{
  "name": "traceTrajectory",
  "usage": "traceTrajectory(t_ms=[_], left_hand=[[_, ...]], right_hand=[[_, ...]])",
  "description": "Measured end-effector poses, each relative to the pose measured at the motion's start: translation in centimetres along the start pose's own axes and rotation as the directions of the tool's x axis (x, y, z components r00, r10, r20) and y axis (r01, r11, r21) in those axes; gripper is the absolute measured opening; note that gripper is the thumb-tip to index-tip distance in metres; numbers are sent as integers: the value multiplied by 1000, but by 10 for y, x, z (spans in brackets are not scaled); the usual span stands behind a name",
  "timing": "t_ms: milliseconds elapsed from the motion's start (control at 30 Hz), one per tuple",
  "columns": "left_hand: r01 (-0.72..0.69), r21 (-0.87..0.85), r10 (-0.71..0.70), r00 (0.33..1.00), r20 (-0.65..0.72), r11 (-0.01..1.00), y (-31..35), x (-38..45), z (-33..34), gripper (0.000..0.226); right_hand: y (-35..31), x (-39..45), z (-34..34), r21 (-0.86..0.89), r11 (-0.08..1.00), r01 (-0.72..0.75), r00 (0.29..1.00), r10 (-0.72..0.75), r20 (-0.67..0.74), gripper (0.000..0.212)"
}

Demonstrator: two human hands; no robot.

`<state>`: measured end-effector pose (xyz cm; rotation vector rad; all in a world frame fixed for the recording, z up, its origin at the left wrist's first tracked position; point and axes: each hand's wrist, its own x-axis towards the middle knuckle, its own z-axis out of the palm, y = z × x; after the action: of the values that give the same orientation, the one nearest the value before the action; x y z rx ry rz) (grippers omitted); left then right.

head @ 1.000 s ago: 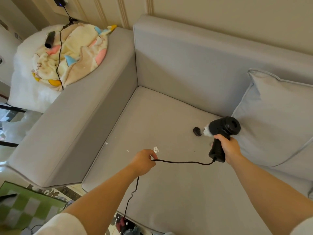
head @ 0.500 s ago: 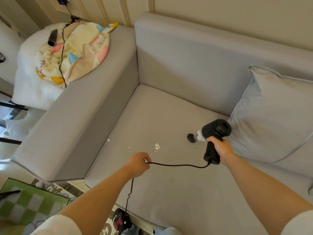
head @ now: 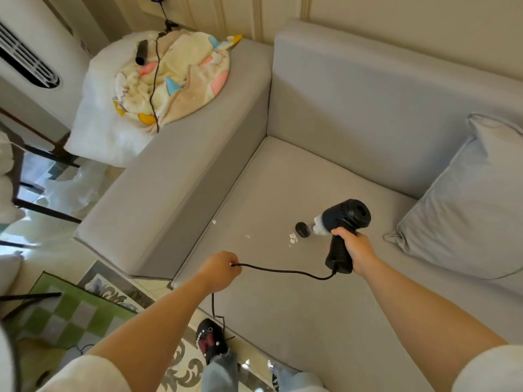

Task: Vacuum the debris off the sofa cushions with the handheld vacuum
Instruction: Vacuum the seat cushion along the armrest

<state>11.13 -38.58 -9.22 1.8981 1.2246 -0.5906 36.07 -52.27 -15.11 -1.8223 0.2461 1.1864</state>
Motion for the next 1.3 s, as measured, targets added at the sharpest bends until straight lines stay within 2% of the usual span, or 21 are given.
traceTrajectory(t_ms=[100,267,600,767,1033,1133,1300], left_hand=[[-20,9,19,1000,16,1000,-25,0,-6,25],[-77,28,74,994,75,997,-58,3,-23,26],[-164,47,156,978,136,985,-103,15,-55,26],[-193,49,183,971,156,980,-113,20,-61,25],[-195,37,186,968,166,980,-120,27,-65,25],[-187,34,179,969,172,982,-123,27,-65,25],[-176,18,172,975,139,984,-133,26,-69,24]], right_hand=[[15,-9,20,-3,999,-32,999,32,-40,35],[32,-25,42,107,993,-44,987,60,-151,34],[48,-39,91,180,984,-18,977,55,-206,42],[51,-45,99,186,982,-32,977,70,-201,35],[51,-46,110,170,985,26,972,15,-236,34],[44,-46,111,126,992,-21,982,45,-185,35],[45,-48,134,128,991,-38,997,47,-64,18]])
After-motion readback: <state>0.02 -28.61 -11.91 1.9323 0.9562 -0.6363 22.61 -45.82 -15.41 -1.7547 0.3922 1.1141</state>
